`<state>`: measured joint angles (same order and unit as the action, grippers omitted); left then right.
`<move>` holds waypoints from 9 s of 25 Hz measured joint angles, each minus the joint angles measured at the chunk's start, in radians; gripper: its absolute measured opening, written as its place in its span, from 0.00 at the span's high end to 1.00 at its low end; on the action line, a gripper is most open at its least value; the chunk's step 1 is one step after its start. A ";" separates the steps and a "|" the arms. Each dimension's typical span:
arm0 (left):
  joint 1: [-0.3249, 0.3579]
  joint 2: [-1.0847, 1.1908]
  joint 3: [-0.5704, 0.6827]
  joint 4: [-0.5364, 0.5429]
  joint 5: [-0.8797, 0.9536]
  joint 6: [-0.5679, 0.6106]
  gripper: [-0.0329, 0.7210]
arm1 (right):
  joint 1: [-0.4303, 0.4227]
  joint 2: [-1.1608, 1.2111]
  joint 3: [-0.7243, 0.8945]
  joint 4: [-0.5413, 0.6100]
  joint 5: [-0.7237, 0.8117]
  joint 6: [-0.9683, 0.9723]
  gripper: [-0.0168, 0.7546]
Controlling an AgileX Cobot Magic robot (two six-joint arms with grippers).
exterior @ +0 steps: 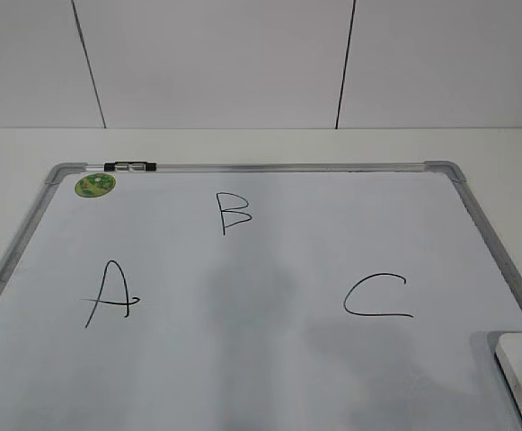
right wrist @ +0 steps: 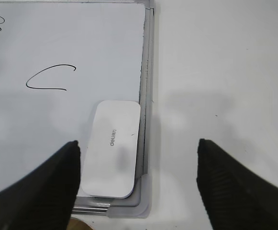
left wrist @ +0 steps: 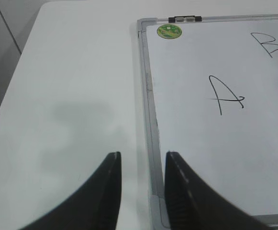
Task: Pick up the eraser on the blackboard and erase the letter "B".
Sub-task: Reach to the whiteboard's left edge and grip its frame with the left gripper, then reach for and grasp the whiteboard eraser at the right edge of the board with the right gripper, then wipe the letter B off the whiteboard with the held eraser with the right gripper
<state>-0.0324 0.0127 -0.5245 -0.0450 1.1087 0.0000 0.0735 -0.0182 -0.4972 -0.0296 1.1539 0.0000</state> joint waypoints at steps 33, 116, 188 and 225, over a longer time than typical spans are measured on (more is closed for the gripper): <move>0.000 0.008 0.000 -0.034 -0.002 0.000 0.64 | 0.000 0.000 0.000 0.006 0.000 0.000 0.22; 0.000 1.929 -0.694 -0.095 -0.226 0.089 0.93 | 0.000 0.602 -0.139 0.071 0.096 0.101 0.22; 0.002 1.929 -0.694 -0.120 -0.224 0.089 0.93 | 0.000 1.450 -0.152 0.164 -0.253 0.036 0.28; 0.002 1.929 -0.694 -0.128 -0.220 0.091 0.93 | 0.000 1.482 -0.501 0.169 -0.011 0.036 0.28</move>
<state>-0.0302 1.9417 -1.2190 -0.1730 0.8883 0.0906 0.0735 1.4637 -0.9985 0.1398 1.1429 0.0361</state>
